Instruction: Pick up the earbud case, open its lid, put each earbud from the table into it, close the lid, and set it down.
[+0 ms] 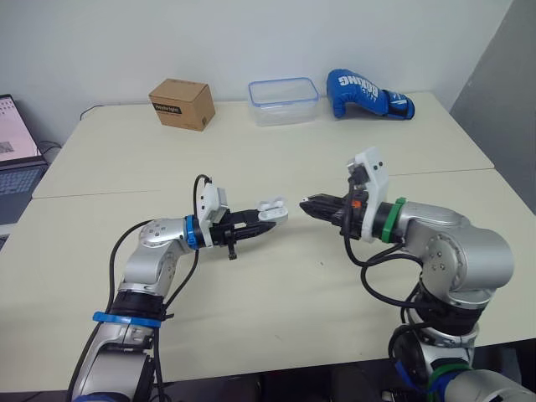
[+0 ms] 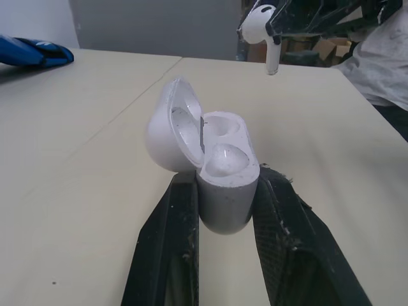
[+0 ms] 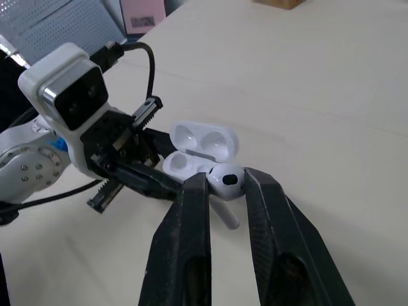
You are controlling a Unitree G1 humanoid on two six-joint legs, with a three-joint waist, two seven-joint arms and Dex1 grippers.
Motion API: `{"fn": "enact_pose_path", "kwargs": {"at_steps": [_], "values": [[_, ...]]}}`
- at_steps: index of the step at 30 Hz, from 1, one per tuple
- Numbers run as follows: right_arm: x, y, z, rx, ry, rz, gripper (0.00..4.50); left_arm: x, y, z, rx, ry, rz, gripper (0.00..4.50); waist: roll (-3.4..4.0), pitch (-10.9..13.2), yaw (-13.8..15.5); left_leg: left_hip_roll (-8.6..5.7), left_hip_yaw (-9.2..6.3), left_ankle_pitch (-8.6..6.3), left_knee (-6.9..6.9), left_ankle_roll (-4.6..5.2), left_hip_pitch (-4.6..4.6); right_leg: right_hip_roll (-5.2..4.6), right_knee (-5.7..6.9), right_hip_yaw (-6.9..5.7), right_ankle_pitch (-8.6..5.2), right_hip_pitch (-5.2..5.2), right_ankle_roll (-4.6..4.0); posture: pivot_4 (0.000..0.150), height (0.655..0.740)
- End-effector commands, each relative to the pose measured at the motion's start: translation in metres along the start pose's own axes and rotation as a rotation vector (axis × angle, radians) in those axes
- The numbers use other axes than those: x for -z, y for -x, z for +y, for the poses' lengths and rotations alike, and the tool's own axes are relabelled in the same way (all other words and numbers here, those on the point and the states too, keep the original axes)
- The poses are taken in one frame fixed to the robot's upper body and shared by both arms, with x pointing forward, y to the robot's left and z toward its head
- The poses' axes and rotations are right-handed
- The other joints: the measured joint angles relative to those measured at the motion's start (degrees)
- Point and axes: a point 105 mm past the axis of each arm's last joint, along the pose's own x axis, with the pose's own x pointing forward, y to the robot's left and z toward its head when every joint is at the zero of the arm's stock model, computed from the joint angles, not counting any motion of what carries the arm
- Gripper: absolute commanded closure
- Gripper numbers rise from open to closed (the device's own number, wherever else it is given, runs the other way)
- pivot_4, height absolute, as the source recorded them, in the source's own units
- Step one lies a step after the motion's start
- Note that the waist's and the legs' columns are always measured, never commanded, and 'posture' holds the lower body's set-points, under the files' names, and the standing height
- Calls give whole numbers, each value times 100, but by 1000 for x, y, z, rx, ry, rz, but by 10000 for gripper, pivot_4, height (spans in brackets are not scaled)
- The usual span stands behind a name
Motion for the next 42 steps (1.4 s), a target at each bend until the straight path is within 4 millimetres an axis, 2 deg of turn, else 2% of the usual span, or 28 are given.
{"fn": "enact_pose_path", "kwargs": {"at_steps": [1, 12, 28, 42], "values": [[-13, -4, 2, 39, 59, -89, 40934, -8, -4, 5, 10, -38, -17, 37110, 0, 0, -1, 0, 0, 0, 0, 0, 0, 0, 0, 1, 0, 0, 0, 1500, 7307], [-17, -26, 13, 102, 64, -228, 40934, -12, -12, 13, 1, -24, -33, 37110, 1, 0, -44, 0, -5, 0, -1, 0, 1, 0, 1, 4, 0, -1, 0, 1500, 7307], [-11, -43, 40, 79, -165, -338, 40934, -29, -18, 22, -13, 1, -60, 37110, 2, -1, -76, 1, -19, 0, -4, 0, 4, 2, 1, 8, 0, -2, 0, 1500, 7307], [-19, -54, 44, 79, -263, -409, 40934, -40, -28, 18, 33, -3, -65, 37110, 2, -1, -115, 2, -18, 0, -6, 0, 6, 3, 0, 12, 0, -1, 0, 1500, 7307]]}}
